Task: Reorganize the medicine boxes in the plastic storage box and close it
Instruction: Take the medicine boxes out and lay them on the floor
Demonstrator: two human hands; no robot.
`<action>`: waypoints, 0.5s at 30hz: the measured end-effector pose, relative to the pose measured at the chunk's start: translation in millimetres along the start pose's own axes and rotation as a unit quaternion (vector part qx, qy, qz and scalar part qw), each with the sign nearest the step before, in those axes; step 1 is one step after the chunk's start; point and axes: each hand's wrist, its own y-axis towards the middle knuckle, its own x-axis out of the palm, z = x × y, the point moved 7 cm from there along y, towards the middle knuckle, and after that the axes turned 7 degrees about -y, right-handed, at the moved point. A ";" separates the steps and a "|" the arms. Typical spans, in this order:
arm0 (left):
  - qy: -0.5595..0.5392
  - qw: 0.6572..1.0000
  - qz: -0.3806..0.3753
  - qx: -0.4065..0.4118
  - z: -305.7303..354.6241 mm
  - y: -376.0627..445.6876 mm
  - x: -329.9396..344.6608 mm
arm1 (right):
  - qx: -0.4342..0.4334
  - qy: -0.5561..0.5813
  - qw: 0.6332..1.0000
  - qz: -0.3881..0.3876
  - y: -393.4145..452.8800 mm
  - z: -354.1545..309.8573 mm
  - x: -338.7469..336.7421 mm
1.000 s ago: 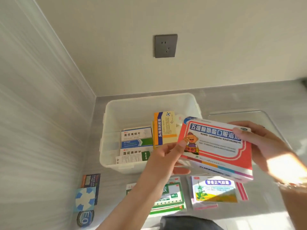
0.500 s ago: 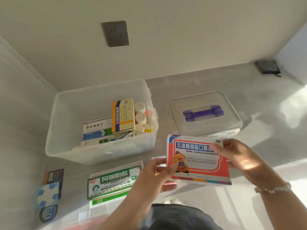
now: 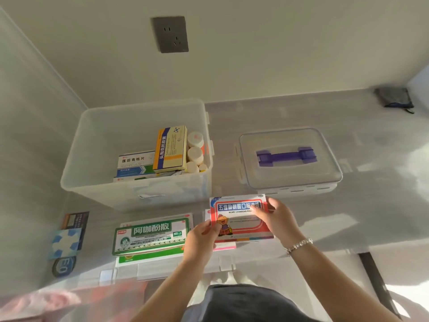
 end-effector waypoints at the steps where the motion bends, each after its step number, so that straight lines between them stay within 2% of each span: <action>1: -0.007 1.000 0.003 -0.002 -1.0 0.2 0.0 | -0.004 -0.004 1.000 0.001 1.0 -1.9 1.8; 6: -0.042 0.998 0.035 -0.007 -5.2 3.0 -5.4 | -0.007 -0.015 1.000 -0.011 4.1 -3.8 3.8; 11: -0.004 0.998 0.058 0.027 -1.6 2.6 -9.9 | 0.001 -0.027 1.000 -0.005 4.0 -0.1 2.7; 15: 0.005 0.994 0.073 0.078 21.5 -6.7 -16.6 | -0.030 -0.079 0.994 0.066 -3.2 -11.3 -9.9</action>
